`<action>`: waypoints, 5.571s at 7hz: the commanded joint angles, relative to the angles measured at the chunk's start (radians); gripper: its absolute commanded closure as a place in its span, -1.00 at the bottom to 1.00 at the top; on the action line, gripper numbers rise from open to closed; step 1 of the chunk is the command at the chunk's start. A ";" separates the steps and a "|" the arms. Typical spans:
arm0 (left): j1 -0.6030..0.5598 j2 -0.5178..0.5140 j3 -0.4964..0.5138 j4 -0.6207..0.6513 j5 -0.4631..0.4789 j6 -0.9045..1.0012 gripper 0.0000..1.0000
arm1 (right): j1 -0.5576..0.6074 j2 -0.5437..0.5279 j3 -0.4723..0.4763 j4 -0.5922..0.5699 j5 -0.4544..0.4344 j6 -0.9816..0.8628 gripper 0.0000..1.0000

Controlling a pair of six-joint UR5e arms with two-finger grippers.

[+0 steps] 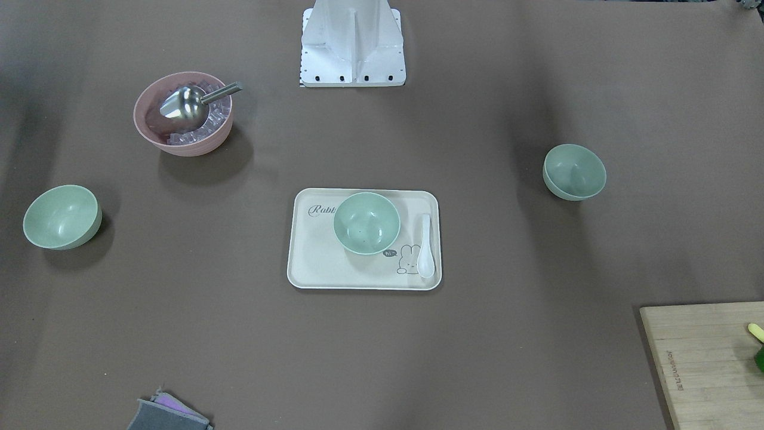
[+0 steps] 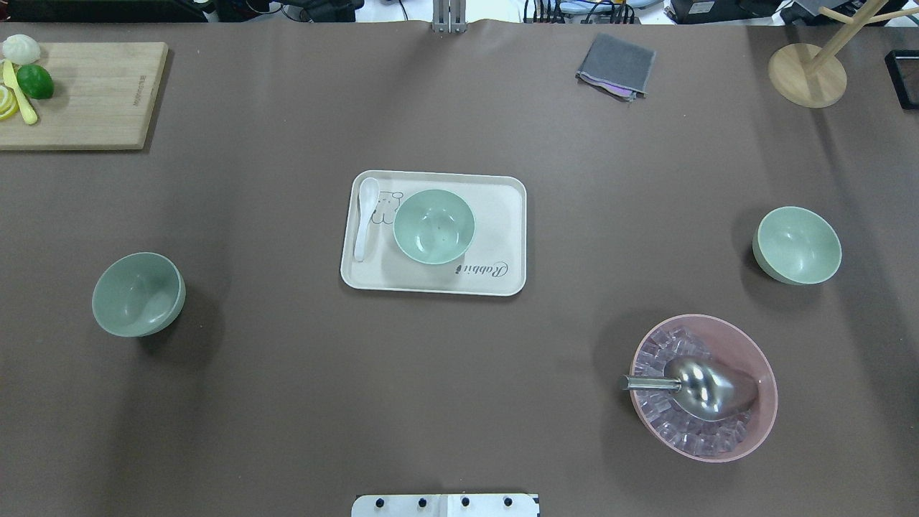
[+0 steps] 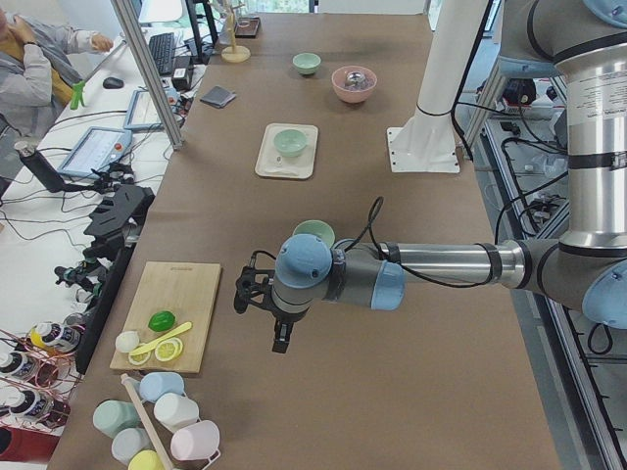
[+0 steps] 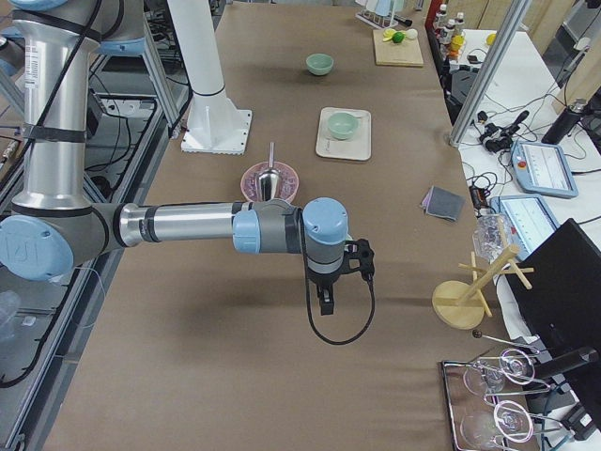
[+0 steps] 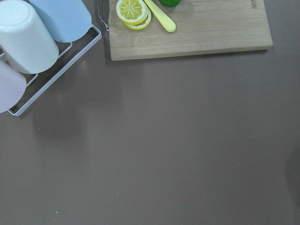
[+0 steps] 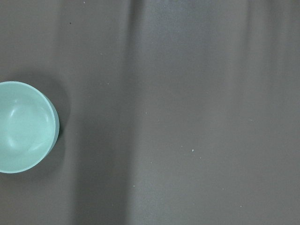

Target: Stack green bowls together

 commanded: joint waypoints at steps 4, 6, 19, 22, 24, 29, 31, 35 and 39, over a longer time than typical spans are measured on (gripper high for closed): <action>0.010 0.001 -0.026 -0.055 0.002 -0.018 -0.91 | -0.002 0.011 0.035 0.002 -0.003 0.007 -1.00; 0.143 -0.069 -0.028 -0.057 0.006 -0.177 -0.91 | -0.049 0.068 0.029 0.002 -0.008 0.094 -0.95; 0.428 -0.232 -0.037 -0.055 0.100 -0.516 -0.92 | -0.472 0.158 -0.267 0.471 -0.078 0.662 0.12; 0.431 -0.229 -0.042 -0.052 0.098 -0.521 -0.93 | -0.486 0.162 -0.261 0.474 -0.078 0.697 1.00; 0.507 -0.228 -0.052 -0.052 0.100 -0.646 -0.93 | -0.486 0.180 -0.180 0.465 -0.054 0.798 1.00; 0.754 -0.117 -0.121 -0.071 0.243 -0.822 -0.58 | -0.580 0.504 -0.138 0.347 -0.081 1.233 1.00; 0.785 -0.117 -0.115 -0.098 0.239 -0.826 -0.45 | -0.656 0.606 -0.137 0.279 -0.147 1.307 1.00; 0.791 -0.142 -0.071 -0.100 0.238 -0.817 -0.25 | -0.776 0.753 -0.198 0.278 -0.273 1.460 1.00; 0.793 -0.157 -0.060 -0.100 0.195 -0.819 0.54 | -0.859 0.841 -0.261 0.285 -0.342 1.554 1.00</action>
